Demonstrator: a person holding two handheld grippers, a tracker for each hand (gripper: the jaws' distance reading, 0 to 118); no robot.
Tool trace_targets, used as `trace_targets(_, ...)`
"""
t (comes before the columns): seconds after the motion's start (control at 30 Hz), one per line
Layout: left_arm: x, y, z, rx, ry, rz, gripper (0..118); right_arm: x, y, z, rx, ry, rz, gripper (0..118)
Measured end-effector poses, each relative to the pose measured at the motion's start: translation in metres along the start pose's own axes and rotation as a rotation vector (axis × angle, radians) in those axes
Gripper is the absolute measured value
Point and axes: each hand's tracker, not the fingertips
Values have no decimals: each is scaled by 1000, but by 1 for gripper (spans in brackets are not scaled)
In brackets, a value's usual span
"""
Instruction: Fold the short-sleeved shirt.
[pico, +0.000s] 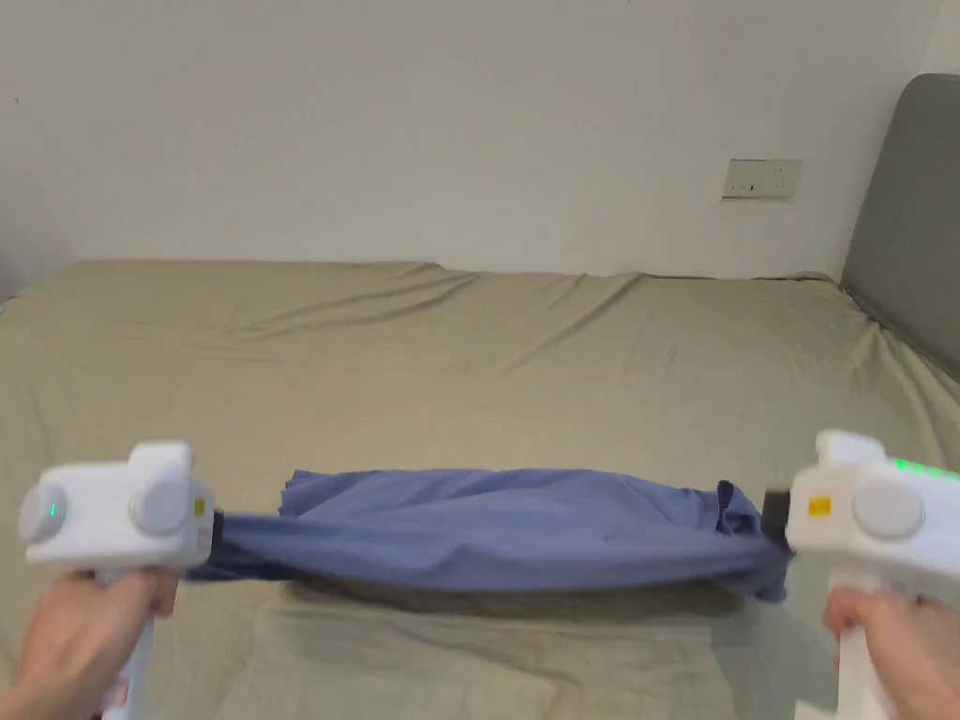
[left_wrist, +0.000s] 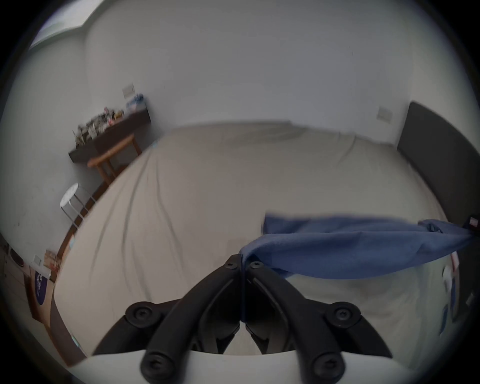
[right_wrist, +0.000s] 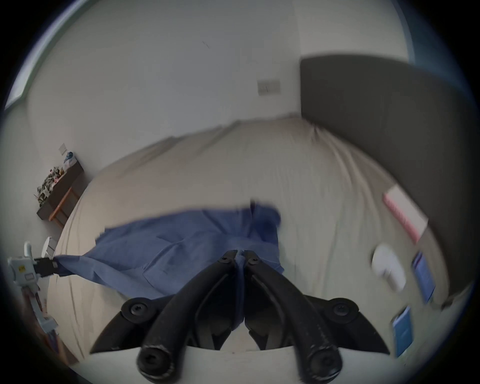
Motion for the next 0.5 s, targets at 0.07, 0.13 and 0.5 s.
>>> trace_targets(0.07, -18, -50, -3, -85, -25, 6, 0, 26, -54, 0, -57, -1, -57, 2)
trace_targets(0.13, -34, -91, 2, -141, -42, -50, 0, 48, -100, 11, -135, 7, -74, 2)
trace_targets(0.5, -130, -207, 94, -163, -185, 81, 0, 114, -230, 125, -187, 26, -133, 2)
